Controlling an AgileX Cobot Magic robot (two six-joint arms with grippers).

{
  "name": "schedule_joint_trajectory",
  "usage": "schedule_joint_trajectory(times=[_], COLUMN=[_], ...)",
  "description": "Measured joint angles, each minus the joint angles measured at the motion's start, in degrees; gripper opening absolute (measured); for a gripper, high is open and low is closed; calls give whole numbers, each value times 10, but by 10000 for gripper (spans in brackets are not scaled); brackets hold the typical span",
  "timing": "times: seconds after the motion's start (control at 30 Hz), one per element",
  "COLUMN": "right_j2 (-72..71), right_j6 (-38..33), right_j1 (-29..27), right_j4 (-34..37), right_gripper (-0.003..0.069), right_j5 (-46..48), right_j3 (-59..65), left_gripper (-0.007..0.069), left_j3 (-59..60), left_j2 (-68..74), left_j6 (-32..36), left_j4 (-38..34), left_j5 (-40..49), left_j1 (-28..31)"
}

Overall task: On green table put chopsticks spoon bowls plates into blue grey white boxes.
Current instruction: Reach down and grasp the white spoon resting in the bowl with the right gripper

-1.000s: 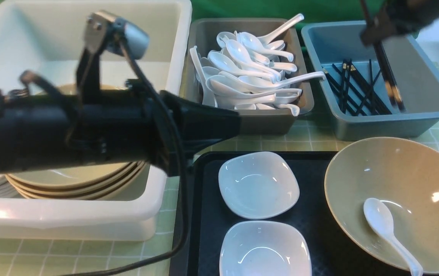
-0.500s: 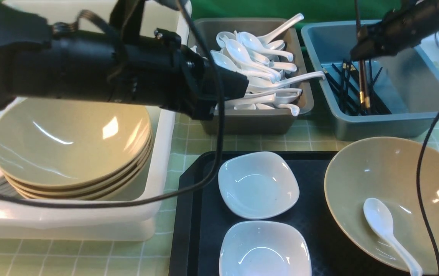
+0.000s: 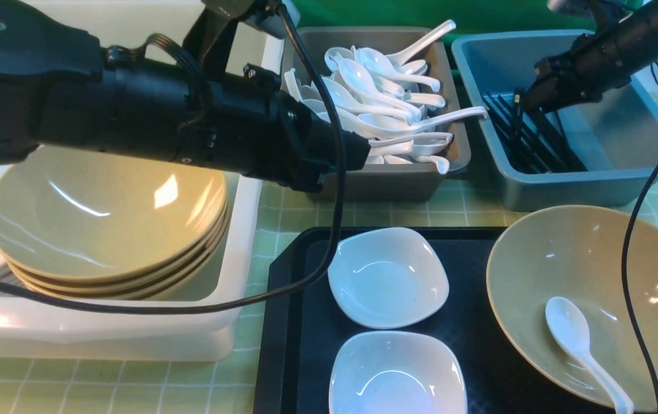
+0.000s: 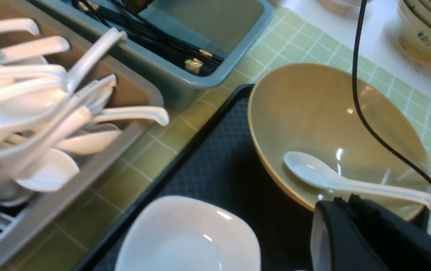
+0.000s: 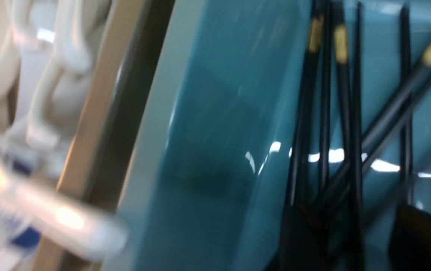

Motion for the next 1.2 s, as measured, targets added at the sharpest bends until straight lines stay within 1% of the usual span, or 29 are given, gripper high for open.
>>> schedule_joint_trajectory(times=[0.03,0.1,0.17,0.27,0.33,0.4,0.43,0.47,0.5,0.53,0.6,0.67,0.73,0.83,0.93,1.07,1.2], right_j2=[-24,-69,-125,-210,-255,-304,-320,-324,-352,-379,-401,-432,-449,-454,-452,-439,-419], right_j6=[-10,-27,-39,-42,-16,29,47,52,76,90,100,120,137,165,181,190,190], right_j1=[0,0,0,4,17,49,65,68,93,119,133,155,160,160,160,160,160], right_j4=[-1,-2,-2,-12,-49,-125,-153,-159,-193,-207,-211,-212,-214,-218,-210,-194,-185], right_gripper=[384,419,443,456,458,458,459,459,459,459,459,459,459,459,459,459,459], right_j5=[1,1,2,17,54,97,97,97,97,97,97,96,88,34,-22,-71,-84], right_j3=[26,61,104,142,156,171,185,185,220,261,295,384,457,591,663,709,716], left_gripper=[-2,-2,-2,-2,-2,-2,-2,-2,-2,-2,-2,-2,-2,-2,-2,-2,-2], left_j3=[0,0,0,0,0,0,0,0,0,0,0,0,0,0,17,63,102], left_j2=[0,-1,-10,-31,-53,-89,-103,-107,-137,-162,-180,-209,-226,-242,-245,-245,-245], left_j6=[-6,-15,-28,-48,-65,-89,-98,-101,-120,-138,-153,-175,-181,-193,-210,-220,-233], left_j4=[4,12,27,49,66,86,94,95,111,125,135,160,178,208,230,254,284], left_j5=[6,15,29,52,59,56,54,53,50,48,46,46,46,43,16,-47,-107], left_j1=[0,0,0,0,0,0,0,0,0,0,0,0,0,-9,-36,-98,-146])
